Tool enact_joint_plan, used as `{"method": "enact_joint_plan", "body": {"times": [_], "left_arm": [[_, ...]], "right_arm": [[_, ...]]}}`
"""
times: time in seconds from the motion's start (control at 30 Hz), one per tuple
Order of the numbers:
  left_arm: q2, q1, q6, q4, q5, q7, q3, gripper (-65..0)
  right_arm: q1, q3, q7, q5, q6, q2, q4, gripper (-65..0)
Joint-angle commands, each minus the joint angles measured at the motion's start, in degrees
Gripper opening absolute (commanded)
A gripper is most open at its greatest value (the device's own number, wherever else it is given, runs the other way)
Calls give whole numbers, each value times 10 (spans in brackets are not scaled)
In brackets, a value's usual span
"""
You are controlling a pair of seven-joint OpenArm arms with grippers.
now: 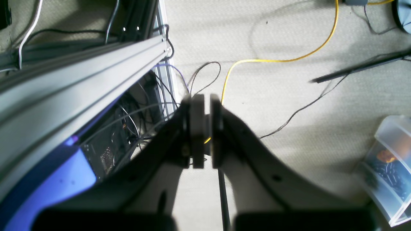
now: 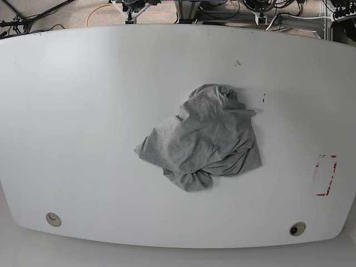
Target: Fold the T-shirt properly
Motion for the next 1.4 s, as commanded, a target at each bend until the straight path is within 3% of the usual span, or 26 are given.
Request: {"method": "enact_joint_plan", "body": {"times": [0.0,0.6,1.37], "left_arm": [[-1,2,2,13,1,-1,-8,-626],[0,52,2,65,3,-5,-6,-628],[-1,150,1,203,2,-8,-9,-638]], "right_arm": [[5,1,2,1,0,2,0,-631],[-36,2,4,1,-1,1,59,-633],[-184,11,-16,-1,0,0,265,-632]]}}
